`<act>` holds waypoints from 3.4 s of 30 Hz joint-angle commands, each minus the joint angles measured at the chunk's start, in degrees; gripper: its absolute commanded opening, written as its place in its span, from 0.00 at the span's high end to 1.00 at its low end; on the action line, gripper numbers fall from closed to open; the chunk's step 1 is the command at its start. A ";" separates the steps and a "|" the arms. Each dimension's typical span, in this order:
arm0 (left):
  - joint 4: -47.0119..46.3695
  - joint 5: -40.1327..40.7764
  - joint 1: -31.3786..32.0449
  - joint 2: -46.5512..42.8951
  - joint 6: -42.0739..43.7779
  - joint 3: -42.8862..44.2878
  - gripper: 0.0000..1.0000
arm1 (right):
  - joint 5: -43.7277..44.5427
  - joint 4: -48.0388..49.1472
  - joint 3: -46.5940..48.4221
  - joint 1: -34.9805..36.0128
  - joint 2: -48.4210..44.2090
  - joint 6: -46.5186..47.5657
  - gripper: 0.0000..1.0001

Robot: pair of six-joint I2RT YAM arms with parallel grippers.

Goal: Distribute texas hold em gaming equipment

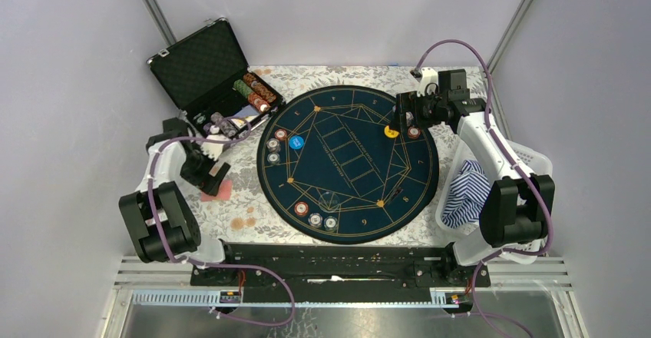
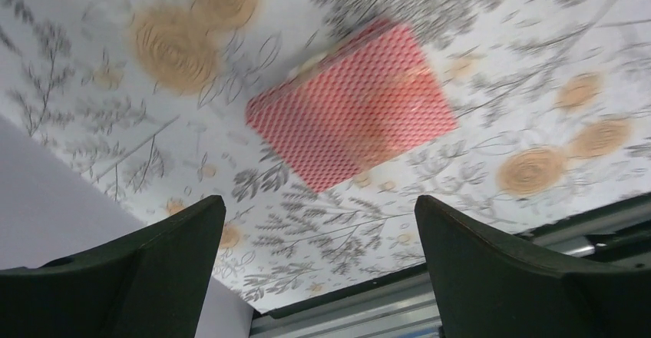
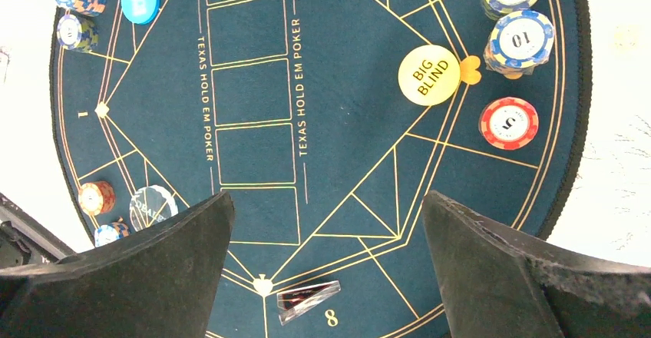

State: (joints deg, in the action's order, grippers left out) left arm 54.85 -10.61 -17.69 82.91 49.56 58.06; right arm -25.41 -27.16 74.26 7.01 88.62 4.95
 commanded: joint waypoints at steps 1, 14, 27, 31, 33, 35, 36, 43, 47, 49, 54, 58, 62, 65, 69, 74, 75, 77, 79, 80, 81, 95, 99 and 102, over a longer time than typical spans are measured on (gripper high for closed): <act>-5.09 3.32 -5.95 -1.18 7.45 -5.48 0.01 | -2.10 1.19 0.45 0.29 -0.85 -0.50 0.00; -20.98 -1.55 -12.54 6.21 -0.48 -8.42 0.01 | -2.19 1.49 -0.19 0.27 -1.33 -0.39 0.00; -26.21 -4.16 -8.15 15.61 -8.46 -0.93 0.01 | -1.97 1.45 -0.16 0.25 -0.38 -0.33 0.00; -26.03 -5.34 -5.41 16.29 -10.27 1.13 0.01 | -2.09 1.49 -0.16 0.29 -0.22 -0.38 0.00; -23.77 -7.40 -5.40 15.73 -11.73 3.12 0.01 | -2.13 1.46 -0.16 0.29 -0.28 -0.22 0.00; -20.76 -9.81 -6.51 14.46 -13.79 5.36 0.01 | -2.03 1.46 -0.24 0.28 -0.50 -0.25 0.00; -18.83 -11.56 -7.64 13.51 -14.64 6.43 0.01 | -2.05 1.49 -0.33 0.29 -0.55 -0.26 0.00; -7.50 -20.16 -7.63 5.68 -13.07 5.17 0.01 | -2.61 1.58 -0.34 0.29 -0.82 -0.56 0.00; -7.52 -19.07 -5.32 5.29 -11.96 2.69 0.01 | -2.67 1.39 -0.41 0.28 -1.05 -0.64 0.00; -7.92 -19.01 -4.51 6.06 -12.73 2.21 0.01 | -2.59 1.42 -0.62 0.25 -1.37 -0.58 0.00; -12.18 -15.23 -1.17 6.42 -13.72 -0.59 0.01 | -2.46 1.59 -0.87 0.28 -1.70 -0.75 0.00; -15.59 -11.60 1.40 7.20 -14.40 -2.69 0.01 | -2.55 1.58 -0.78 0.29 -1.44 -0.77 0.00; -17.95 -9.49 3.02 8.08 -15.20 -4.19 0.01 | -2.71 1.58 -0.70 0.29 -1.26 -0.85 0.00; -19.34 -8.06 4.87 8.39 -15.45 -5.24 0.01 | -2.82 1.56 -0.65 0.27 -1.21 -0.83 0.00; -21.26 -5.87 7.11 8.09 -15.66 -7.08 0.01 | -2.74 1.58 -0.78 0.29 -1.30 -0.99 0.00; -23.74 -1.24 10.01 6.74 -15.20 -10.74 0.04 | -3.01 2.00 -0.89 0.29 -1.62 -1.38 0.00; -24.19 -0.57 10.26 6.41 -14.98 -11.34 0.07 | -3.05 2.02 -0.83 0.27 -1.65 -1.44 0.00; -25.31 0.49 10.60 5.45 -14.69 -12.72 0.13 | -3.33 2.34 -0.79 0.29 -1.66 -1.87 0.00; -26.29 1.18 10.94 4.80 -14.36 -13.93 0.22 | -3.87 2.75 -0.73 0.29 -1.61 -2.40 0.00; -26.62 1.38 11.08 4.60 -14.24 -14.42 0.27 | -4.41 3.11 -0.72 0.29 -1.46 -2.80 0.00; -26.84 1.31 11.23 4.45 -14.11 -14.68 0.32 | -5.14 3.34 -0.70 0.29 -1.23 -3.22 0.00; -9.01 -2.79 11.45 -1.49 -5.54 0.29 0.66 | -15.42 12.99 -2.30 4.00 -0.55 -15.25 0.00; -0.87 -6.08 13.32 -3.99 -2.17 6.86 0.69 | -19.19 18.67 -3.56 4.93 -0.19 -21.83 0.00; 3.14 -7.99 16.75 -6.20 -1.16 10.38 0.69 | -21.15 23.05 -4.31 6.52 0.20 -26.79 0.00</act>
State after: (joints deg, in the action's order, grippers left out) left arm 49.89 -13.80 -4.62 81.25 44.34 63.00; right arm -41.56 -12.84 70.61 11.55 88.90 -13.47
